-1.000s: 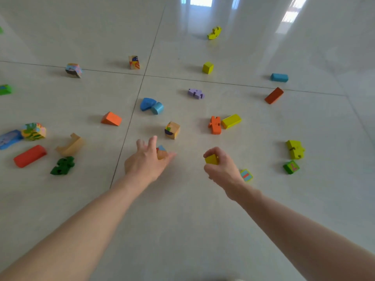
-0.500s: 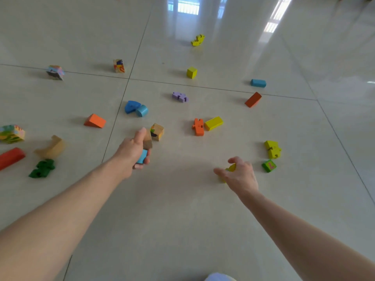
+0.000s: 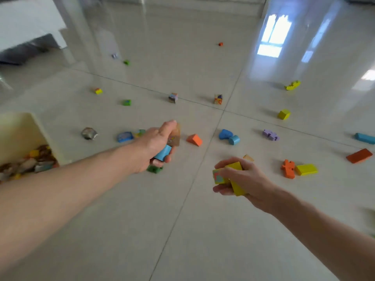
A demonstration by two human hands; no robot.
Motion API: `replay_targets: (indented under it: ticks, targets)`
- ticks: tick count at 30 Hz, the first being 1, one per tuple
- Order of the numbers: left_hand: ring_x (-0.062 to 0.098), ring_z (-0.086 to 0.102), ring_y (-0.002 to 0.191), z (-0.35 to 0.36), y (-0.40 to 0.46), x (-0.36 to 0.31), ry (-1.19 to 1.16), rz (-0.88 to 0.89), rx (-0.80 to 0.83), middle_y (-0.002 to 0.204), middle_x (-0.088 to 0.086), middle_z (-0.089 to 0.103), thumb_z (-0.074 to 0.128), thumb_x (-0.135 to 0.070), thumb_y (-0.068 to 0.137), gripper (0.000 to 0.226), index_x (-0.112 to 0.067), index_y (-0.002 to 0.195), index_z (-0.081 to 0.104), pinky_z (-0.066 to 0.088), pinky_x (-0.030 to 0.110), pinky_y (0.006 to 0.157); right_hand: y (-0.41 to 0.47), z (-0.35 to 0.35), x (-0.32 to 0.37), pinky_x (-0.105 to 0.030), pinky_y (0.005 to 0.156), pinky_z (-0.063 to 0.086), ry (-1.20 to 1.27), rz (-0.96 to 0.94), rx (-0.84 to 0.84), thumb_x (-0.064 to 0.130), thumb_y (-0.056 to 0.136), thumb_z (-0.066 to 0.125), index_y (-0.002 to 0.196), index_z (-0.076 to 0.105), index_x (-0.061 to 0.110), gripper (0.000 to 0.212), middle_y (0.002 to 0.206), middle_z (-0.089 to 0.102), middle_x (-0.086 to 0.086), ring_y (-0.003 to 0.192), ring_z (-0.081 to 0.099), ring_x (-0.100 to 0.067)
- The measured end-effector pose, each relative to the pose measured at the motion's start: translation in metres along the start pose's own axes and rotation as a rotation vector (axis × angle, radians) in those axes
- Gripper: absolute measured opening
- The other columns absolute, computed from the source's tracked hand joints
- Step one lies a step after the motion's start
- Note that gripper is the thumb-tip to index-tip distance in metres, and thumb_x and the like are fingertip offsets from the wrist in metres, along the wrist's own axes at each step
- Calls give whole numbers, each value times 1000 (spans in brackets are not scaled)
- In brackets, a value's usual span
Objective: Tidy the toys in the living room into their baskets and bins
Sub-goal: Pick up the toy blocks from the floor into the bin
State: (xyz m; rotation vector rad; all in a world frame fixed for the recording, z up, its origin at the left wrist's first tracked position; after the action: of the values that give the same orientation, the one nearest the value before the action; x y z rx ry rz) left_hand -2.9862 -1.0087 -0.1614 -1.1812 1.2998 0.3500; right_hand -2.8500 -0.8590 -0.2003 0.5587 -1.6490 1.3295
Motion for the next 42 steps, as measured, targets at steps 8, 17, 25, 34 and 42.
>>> replay_targets:
  ticks: [8,17,25,34,42]
  targets:
    - [15,48,42,-271,-57,48,-210,-45,-557,59,6,50,43,-39,90,29,-13,77,49,28,15,39,-3,233,95,-30,54,59,-87,-65,391,-6,80,63,83,63,6,13,96,62,-20,67,68,-31]
    - [28,52,89,-413,-71,190,-548,-277,-809,118,17,43,54,-18,93,50,-11,137,31,54,37,64,31,444,43,-30,63,55,-500,-34,558,-5,83,59,98,63,11,23,99,60,-16,71,59,-22]
    - [29,41,124,-398,-22,225,-290,-321,-612,144,10,34,47,-8,95,57,-10,146,21,39,33,83,89,481,8,-30,82,47,-985,-118,359,16,88,61,130,52,21,43,121,56,-10,86,51,-16]
    - [33,46,123,-403,-28,204,-178,-380,-921,135,16,46,49,-15,92,49,-8,138,36,45,44,97,62,473,38,-21,90,38,-992,-343,451,15,87,61,133,50,25,48,128,51,7,117,50,-14]
    - [34,50,111,-262,-22,-26,295,504,-864,117,21,55,43,0,85,31,2,115,53,33,37,92,21,260,117,-9,71,45,-952,-506,302,-6,84,57,100,67,17,29,90,64,7,75,59,-1]
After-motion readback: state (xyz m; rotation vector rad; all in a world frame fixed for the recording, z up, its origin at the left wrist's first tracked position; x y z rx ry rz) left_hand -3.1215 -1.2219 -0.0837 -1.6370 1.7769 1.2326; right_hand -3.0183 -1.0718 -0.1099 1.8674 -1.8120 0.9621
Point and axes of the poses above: each hand's wrist, its own y-axis towards the middle knuckle, its own z-axis out of the palm, x = y × z, the point moved 10 cm from there along y, towards the middle knuckle
